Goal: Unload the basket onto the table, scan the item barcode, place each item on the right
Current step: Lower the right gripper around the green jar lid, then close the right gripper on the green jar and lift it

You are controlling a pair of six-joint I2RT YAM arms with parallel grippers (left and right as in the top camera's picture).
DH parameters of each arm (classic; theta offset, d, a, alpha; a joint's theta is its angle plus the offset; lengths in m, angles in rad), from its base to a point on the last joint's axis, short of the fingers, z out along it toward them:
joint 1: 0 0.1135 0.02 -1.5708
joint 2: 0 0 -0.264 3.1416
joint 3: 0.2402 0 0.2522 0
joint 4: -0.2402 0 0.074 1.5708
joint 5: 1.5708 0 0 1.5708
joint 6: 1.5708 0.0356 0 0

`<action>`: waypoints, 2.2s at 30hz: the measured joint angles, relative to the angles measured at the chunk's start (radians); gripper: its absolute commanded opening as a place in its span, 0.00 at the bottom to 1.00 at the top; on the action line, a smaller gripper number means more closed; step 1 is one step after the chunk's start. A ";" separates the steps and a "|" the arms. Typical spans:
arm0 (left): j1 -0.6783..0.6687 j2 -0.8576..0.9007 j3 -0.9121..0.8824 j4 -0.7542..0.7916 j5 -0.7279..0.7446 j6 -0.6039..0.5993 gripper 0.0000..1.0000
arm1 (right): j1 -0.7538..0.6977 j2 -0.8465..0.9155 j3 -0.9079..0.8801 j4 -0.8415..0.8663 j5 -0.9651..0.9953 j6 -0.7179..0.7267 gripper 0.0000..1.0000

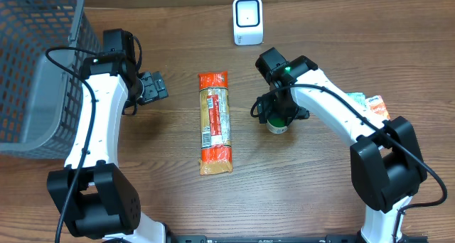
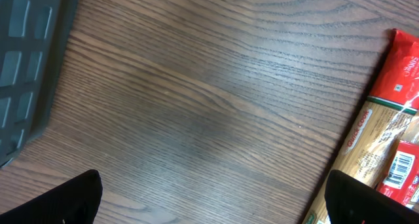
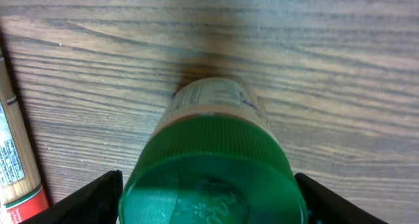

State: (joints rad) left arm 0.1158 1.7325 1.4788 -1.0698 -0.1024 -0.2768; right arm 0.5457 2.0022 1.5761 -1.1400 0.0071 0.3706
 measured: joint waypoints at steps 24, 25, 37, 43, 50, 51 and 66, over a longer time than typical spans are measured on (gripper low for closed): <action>0.000 0.000 0.000 0.000 0.000 0.000 1.00 | 0.000 0.000 0.000 0.014 0.000 0.018 0.83; 0.000 0.000 0.000 0.000 0.000 0.000 1.00 | 0.000 0.000 0.000 0.014 0.000 0.019 0.83; 0.000 0.000 0.000 0.000 0.000 0.000 1.00 | 0.000 0.036 0.000 0.018 0.000 0.019 0.83; 0.000 0.000 0.000 0.000 0.000 0.000 1.00 | 0.000 0.073 0.000 0.019 0.000 0.019 0.82; 0.000 0.000 0.000 0.000 0.000 0.000 1.00 | 0.000 0.084 0.000 0.021 0.000 0.019 0.81; 0.000 0.000 0.000 0.000 0.000 0.000 1.00 | 0.000 0.084 0.000 0.023 0.000 0.019 0.80; 0.000 0.000 0.000 0.000 0.000 0.000 1.00 | 0.000 0.084 0.000 0.041 0.000 0.022 0.78</action>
State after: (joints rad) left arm 0.1158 1.7325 1.4788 -1.0698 -0.1024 -0.2768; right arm 0.5457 2.0865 1.5761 -1.0992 0.0071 0.3923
